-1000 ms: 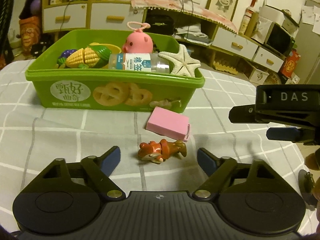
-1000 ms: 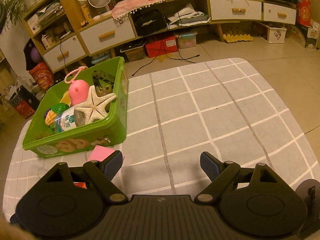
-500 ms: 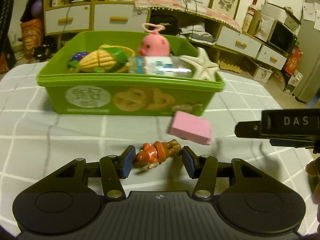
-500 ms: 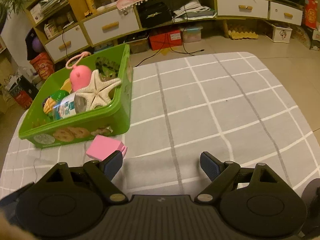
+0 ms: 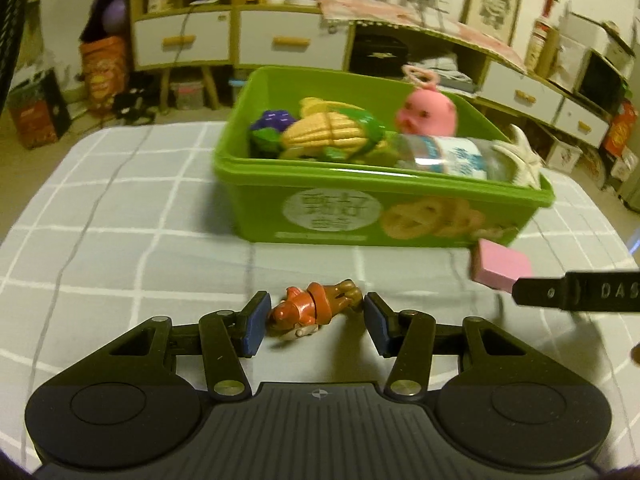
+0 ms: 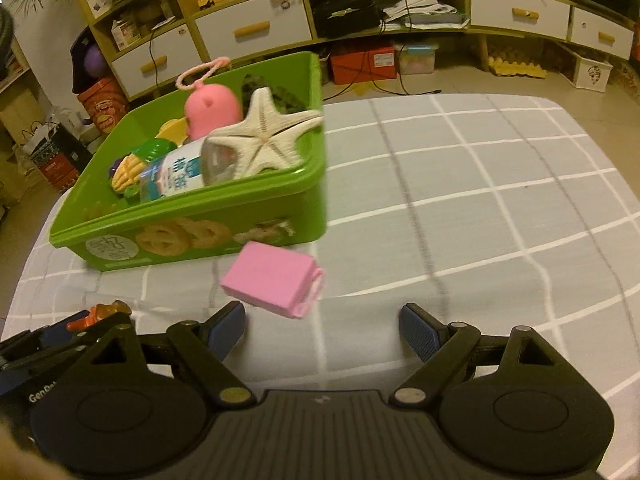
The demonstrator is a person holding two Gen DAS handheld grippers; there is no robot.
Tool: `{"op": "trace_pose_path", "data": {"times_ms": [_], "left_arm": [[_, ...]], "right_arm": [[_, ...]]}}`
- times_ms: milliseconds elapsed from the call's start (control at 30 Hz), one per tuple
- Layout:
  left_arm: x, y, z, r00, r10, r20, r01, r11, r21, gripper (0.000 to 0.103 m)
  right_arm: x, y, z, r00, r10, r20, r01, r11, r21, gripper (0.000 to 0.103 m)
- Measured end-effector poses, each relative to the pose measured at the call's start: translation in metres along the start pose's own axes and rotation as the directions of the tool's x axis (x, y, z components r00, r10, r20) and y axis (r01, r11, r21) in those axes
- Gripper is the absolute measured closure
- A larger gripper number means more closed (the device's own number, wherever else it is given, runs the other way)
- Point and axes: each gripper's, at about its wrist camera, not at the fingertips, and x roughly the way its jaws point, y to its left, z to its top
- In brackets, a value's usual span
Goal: Organize rigid objects
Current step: 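Lower the left tool onto the orange squirrel toy while the right tool approaches the pink block, then grasp the orange squirrel toy with the left tool while the right tool grasps the pink block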
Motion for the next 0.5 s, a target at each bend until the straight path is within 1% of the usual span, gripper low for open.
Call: {"op": "trace_pose_path", "data": {"times_ms": [167, 367, 500], "left_arm": [[-0.001, 0.010, 0.002, 1.000, 0.006, 0.010, -0.006, 1.000, -0.028, 0.047], [-0.002, 0.019, 0.001, 1.000, 0.009, 0.003, -0.008, 0.998, -0.062, 0.047], [-0.003, 0.021, 0.000, 1.000, 0.016, 0.006, -0.015, 0.998, -0.055, 0.047]], "right_arm": [[0.007, 0.017, 0.000, 0.999, -0.021, 0.028, 0.021, 1.000, -0.001, 0.042], [0.014, 0.030, 0.000, 0.996, -0.051, 0.076, 0.051, 0.999, 0.000, 0.041], [0.016, 0.036, -0.002, 0.992, -0.076, 0.097, 0.078, 0.997, -0.014, 0.042]]}}
